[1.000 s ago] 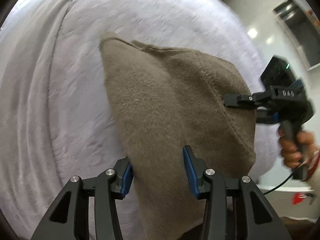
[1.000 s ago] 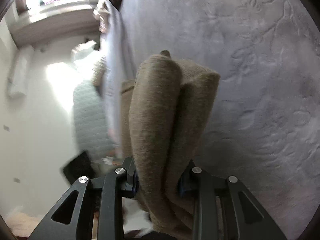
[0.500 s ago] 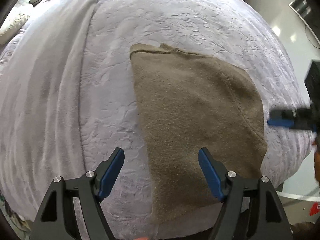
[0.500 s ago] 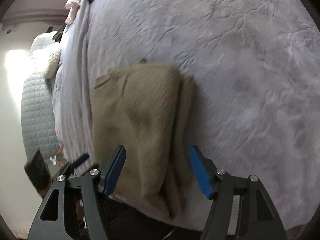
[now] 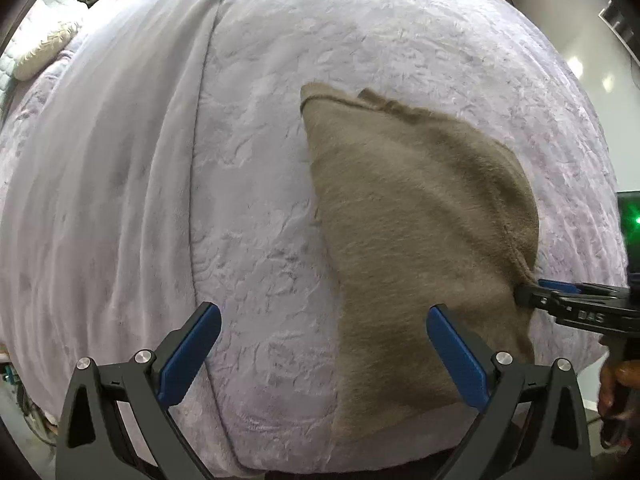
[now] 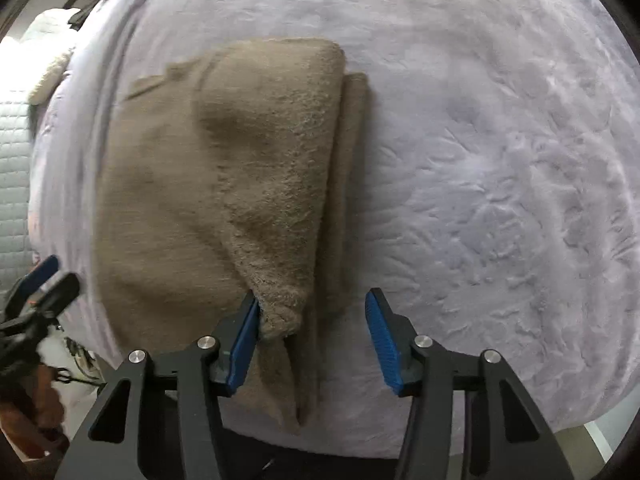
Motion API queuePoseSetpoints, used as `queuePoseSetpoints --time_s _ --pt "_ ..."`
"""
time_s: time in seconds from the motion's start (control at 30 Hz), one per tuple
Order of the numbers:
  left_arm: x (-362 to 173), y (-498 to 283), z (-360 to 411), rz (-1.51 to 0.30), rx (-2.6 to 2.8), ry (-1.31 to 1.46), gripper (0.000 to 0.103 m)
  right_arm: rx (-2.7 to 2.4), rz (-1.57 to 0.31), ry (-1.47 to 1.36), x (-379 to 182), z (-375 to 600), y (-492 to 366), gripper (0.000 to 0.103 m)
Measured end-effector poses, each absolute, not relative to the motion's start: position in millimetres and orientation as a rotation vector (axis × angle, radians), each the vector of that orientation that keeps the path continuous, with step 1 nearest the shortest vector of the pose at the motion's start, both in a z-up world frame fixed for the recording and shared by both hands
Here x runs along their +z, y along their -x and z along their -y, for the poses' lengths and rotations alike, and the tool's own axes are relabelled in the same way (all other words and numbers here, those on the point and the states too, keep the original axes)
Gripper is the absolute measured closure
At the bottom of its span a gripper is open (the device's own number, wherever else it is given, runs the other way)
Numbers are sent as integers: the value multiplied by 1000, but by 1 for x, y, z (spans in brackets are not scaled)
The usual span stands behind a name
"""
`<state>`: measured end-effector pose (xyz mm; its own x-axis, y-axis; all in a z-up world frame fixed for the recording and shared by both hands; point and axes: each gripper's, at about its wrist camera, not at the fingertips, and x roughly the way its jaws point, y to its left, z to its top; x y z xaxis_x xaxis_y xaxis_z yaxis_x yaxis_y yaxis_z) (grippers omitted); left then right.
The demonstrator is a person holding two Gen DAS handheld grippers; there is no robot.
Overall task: Fold small clothes
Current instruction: 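Lower the sweater edge onto the bundle and open the left gripper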
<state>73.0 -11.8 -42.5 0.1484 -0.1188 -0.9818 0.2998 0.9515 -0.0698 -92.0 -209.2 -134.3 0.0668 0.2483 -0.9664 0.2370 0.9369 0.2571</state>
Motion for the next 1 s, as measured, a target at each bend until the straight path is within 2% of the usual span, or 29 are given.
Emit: queuePoseSetpoints --time_s 0.1,0.33,0.67,0.77,1.0 --pt "-44 -71 9 -1416 -306 -155 0 8 -1520 -357 -148 210 96 42" --pt "-44 -65 7 -1457 -327 -159 0 0 -1522 -304 -138 201 114 41" --pt "-36 -62 16 -1459 -357 -186 0 -14 -1454 -323 -89 207 134 31" --pt "-31 -62 17 -1437 -359 -198 0 -25 -1436 -331 -78 207 129 25" --pt "-25 -61 17 -1423 -367 -214 0 -51 -1443 -313 -69 198 113 22"
